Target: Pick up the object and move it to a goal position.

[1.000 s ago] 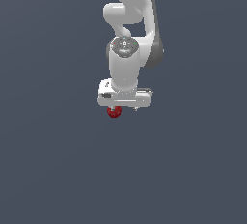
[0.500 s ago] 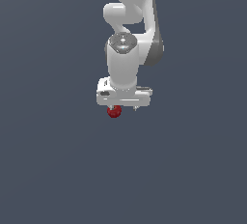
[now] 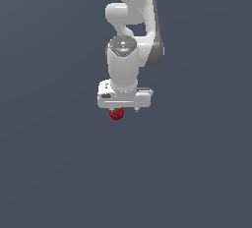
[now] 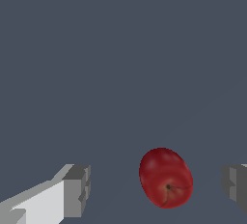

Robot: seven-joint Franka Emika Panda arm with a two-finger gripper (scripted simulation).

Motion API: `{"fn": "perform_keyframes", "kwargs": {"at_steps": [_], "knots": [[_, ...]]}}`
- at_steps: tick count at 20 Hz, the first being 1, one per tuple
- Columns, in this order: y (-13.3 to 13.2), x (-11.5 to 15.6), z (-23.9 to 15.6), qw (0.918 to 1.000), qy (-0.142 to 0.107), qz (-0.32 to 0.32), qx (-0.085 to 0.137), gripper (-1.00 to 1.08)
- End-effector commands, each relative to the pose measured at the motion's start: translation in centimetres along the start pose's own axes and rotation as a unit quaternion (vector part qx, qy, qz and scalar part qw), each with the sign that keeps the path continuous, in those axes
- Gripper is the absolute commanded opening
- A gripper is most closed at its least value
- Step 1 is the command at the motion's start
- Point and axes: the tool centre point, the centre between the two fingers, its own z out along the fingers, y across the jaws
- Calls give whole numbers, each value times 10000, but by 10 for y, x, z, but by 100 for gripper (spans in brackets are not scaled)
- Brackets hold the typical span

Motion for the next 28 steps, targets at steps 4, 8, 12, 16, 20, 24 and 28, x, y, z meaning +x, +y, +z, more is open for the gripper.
{"fn": "perform_keyframes", "kwargs": {"at_steps": [4,8,12,16,20,24,28], "knots": [[8,-9,11,9992,11,-395,-7,100],[15,-19,23,9968,23,-797,-13,100],[23,-31,35,9921,36,-1256,-19,100],[30,-43,47,9853,49,-1707,-25,100],[36,-53,56,9781,60,-2079,-29,100],[40,-61,63,9718,68,-2357,-32,100],[42,-67,67,9671,74,-2542,-34,100]]}}
